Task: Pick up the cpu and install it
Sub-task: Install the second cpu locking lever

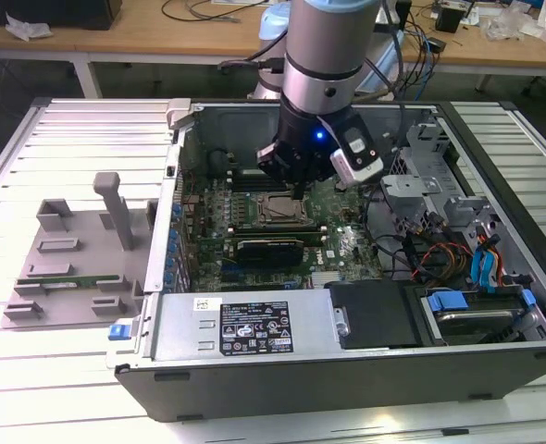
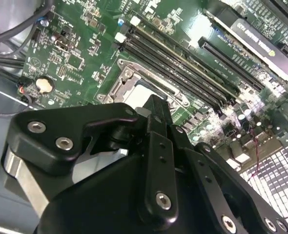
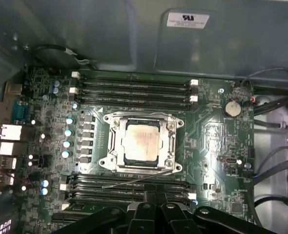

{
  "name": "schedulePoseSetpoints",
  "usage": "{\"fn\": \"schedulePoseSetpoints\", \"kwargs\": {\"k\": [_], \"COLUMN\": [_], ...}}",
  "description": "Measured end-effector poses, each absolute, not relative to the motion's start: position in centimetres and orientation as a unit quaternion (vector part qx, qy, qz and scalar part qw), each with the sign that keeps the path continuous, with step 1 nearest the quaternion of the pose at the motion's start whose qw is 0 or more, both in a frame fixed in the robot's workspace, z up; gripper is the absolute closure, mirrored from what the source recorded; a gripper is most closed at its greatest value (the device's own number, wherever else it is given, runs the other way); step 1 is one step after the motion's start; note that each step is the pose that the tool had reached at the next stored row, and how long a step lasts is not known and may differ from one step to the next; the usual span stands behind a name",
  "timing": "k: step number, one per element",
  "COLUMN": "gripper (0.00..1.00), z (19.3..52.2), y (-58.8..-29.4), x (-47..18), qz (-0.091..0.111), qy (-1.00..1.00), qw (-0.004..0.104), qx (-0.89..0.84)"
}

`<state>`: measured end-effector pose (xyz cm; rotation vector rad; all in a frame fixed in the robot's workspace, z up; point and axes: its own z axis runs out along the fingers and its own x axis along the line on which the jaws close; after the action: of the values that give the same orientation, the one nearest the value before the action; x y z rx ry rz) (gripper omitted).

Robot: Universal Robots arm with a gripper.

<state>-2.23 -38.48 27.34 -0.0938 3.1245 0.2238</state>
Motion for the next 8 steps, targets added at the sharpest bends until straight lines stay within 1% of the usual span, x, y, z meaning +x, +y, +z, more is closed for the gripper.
{"fn": "schedulePoseSetpoints", "kwargs": {"k": [8], "gripper": [0.89], "z": [25.4], "y": [-38.5], "x": [-2.2], "qz": [0.071], "qy": [0.997], "qw": [0.004], "qx": [-0.030]}}
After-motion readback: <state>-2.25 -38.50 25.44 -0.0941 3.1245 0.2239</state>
